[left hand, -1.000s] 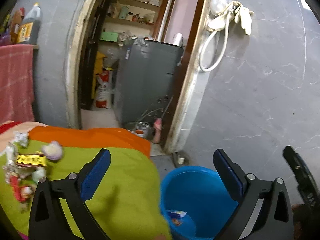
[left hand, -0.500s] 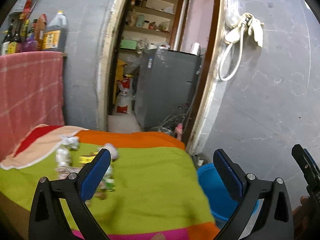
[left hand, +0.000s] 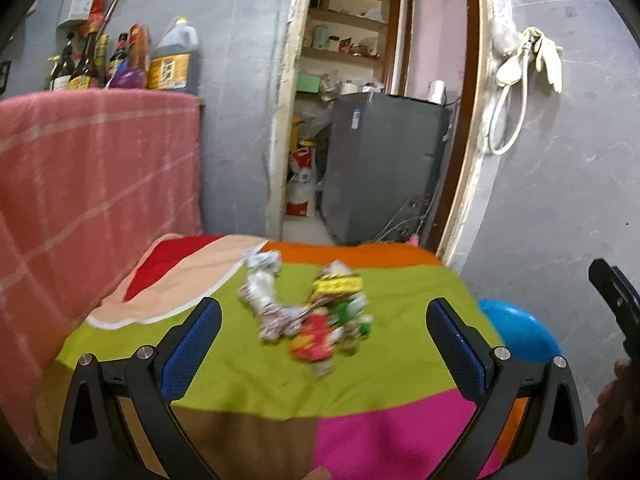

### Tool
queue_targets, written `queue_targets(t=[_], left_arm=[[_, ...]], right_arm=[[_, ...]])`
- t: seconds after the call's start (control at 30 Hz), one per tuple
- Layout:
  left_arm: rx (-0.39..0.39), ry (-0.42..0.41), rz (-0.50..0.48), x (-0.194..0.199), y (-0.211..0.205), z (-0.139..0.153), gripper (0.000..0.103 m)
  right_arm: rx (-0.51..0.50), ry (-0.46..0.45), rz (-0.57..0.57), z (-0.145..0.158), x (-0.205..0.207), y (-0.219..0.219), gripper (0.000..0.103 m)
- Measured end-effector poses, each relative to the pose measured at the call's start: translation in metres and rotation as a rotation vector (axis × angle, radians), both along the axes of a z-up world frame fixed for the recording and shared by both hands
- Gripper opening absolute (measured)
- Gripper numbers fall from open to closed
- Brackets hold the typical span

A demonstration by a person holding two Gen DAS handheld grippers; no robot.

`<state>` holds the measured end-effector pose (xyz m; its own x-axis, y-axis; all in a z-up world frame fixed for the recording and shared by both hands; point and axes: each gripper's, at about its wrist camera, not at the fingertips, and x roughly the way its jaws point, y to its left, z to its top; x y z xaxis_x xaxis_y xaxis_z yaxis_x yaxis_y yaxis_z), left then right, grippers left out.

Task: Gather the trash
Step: 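Move both tools back over the trash pile on the blanket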

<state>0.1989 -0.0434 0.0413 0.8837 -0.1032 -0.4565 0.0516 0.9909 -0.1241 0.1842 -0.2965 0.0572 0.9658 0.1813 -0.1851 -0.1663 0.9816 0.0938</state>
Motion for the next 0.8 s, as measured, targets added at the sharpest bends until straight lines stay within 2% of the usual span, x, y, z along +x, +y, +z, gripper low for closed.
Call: queue_targets(t=[0.4,0.63,0.73,0.8], left_arm=[[0.036,0.124,0.013,-0.003,0.040,-0.033,0.100],[0.011,0.191,0.014,0.015,0.056,-0.045,0.100],[-0.009,0.208,0.021,0.023,0.062,-0.048,0.099],[-0.015,0.217,0.019,0.029,0.064,-0.049,0.096]], right_arm=[[-0.053,0.118,0.101,-0.026,0.019,0.047,0.103],[-0.093,0.222,0.163,-0.045,0.039,0.067,0.103],[-0.108,0.286,0.202,-0.053,0.051,0.077,0.098],[-0.124,0.322,0.219,-0.058,0.057,0.083,0.084]])
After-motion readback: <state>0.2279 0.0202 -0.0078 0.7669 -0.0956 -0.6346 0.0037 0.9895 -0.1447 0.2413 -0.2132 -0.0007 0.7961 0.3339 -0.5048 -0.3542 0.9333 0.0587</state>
